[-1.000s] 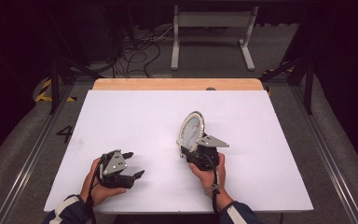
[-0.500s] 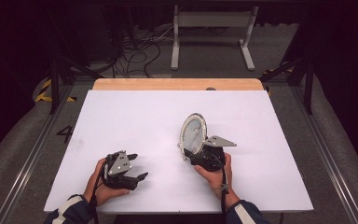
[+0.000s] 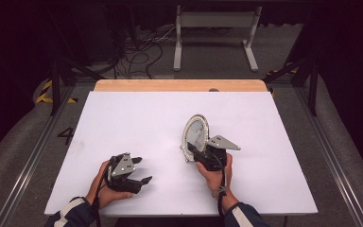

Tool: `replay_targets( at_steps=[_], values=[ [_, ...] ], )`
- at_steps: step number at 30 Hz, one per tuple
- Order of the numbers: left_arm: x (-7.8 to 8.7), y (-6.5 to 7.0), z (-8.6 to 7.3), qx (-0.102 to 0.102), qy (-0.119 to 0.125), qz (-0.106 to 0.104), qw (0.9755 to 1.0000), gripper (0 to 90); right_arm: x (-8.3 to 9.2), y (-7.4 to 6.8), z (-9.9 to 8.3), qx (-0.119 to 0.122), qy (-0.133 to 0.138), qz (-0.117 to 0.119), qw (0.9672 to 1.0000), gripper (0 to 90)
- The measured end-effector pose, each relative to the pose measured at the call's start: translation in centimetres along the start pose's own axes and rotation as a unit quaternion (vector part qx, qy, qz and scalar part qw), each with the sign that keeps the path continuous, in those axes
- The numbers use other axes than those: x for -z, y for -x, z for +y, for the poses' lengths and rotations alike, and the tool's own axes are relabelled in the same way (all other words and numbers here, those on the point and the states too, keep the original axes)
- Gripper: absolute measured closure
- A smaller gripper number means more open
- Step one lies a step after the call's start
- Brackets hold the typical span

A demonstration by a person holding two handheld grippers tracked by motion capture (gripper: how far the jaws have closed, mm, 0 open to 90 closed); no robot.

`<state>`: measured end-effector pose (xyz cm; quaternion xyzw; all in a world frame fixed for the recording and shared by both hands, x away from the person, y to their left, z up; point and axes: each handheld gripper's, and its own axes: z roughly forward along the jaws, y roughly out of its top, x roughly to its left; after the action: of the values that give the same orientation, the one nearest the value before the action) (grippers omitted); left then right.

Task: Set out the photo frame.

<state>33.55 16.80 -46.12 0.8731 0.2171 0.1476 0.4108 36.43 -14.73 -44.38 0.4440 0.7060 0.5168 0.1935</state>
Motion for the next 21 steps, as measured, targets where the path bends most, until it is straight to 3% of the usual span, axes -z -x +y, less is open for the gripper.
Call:
replay_targets(
  at_steps=[4, 6, 10, 13, 21],
  values=[
    [0.0, 0.0, 0.2, 0.002, 0.004, -0.001, 1.0, 24.4, 0.1, 0.2, 0.1, 0.004, -0.005, 0.001, 1.0, 80.0],
    [-0.1, -0.1, 0.5, -0.002, 0.008, -0.001, 1.0, 24.4, 0.3, 0.6, 0.1, -0.005, -0.008, 0.014, 0.9999, 79.9],
    [-0.6, -0.5, 1.5, -0.001, 0.017, 0.004, 0.9999, 24.5, 0.5, 0.9, 0.5, 0.01, -0.027, 0.026, 0.9993, 79.9],
    [-1.1, -1.1, 2.3, 0.008, 0.026, -0.003, 0.9996, 24.5, 0.6, 1.1, 0.6, 0.011, -0.035, 0.037, 0.9986, 79.9],
    [-3.9, -2.4, 5.5, 0.005, 0.037, -0.036, 0.9986, 23.2, 1.1, 1.9, 0.9, 0.021, -0.064, 0.075, 0.9949, 81.6]
  ],
)
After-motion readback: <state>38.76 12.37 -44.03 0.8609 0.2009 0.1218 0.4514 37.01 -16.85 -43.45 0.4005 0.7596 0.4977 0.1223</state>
